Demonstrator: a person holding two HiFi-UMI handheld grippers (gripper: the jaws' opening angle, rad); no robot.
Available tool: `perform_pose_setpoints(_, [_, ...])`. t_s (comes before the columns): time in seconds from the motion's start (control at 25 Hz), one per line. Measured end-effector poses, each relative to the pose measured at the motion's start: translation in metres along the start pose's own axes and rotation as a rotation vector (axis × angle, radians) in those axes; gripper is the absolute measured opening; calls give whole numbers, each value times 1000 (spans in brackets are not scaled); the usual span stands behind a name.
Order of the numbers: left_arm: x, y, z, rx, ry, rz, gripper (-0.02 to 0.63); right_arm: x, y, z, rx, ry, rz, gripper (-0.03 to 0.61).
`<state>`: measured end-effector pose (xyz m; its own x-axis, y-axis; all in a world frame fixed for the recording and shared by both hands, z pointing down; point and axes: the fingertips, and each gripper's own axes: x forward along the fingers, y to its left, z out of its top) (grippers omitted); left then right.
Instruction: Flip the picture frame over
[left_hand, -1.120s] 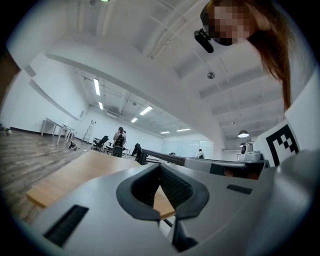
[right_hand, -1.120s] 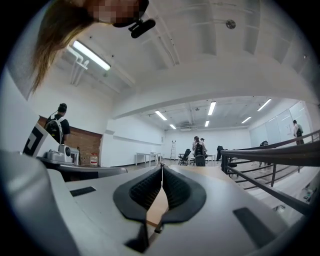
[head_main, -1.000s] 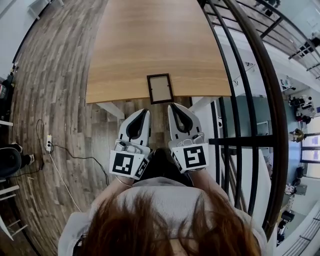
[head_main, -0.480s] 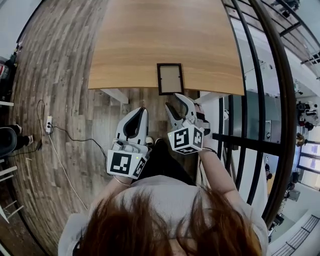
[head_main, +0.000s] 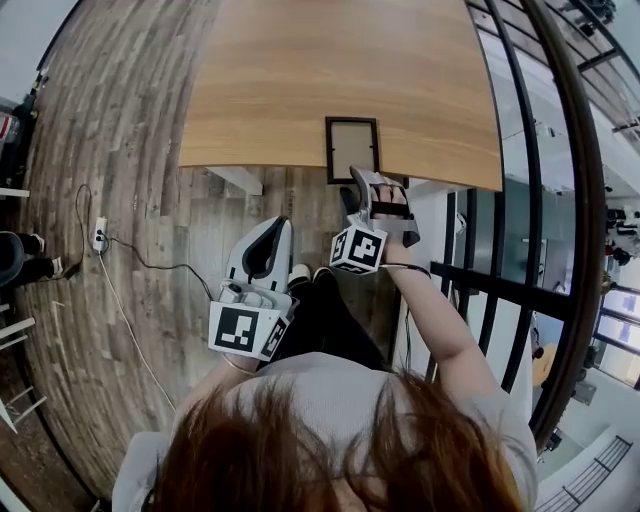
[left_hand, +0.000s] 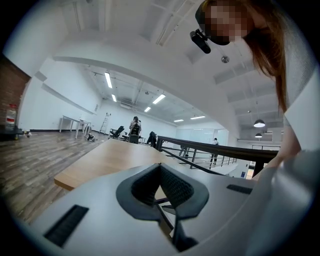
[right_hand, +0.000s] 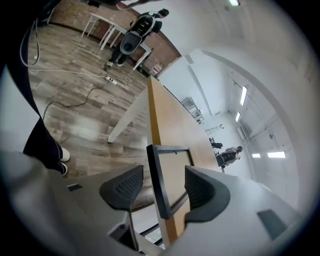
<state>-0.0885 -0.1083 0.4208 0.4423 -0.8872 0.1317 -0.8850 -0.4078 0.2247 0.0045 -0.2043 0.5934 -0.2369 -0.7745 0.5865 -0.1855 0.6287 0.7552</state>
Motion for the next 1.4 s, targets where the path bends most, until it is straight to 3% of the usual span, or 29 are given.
perform_pose_setpoints(0.28, [-11,11,-7,3,30,25,6,27,19,-2,-96,46,26,245])
perform_pose_setpoints(0.56, [-12,13,-6,-6,29,29,6,35,10,4,-104,20,-52,244])
perform_pose_setpoints(0.72, [-11,10,-4,-6,22,13,6,35,10,2,-88,33,-44,233])
perform_pose_setpoints(0.84, [-10,7,-4,-3,20,6,6,31,3,5,-78,21,-52,158])
perform_pose_setpoints(1.4, [-12,6,6,-11,1,-9,6,7,-13,29,11,-83,-76,112])
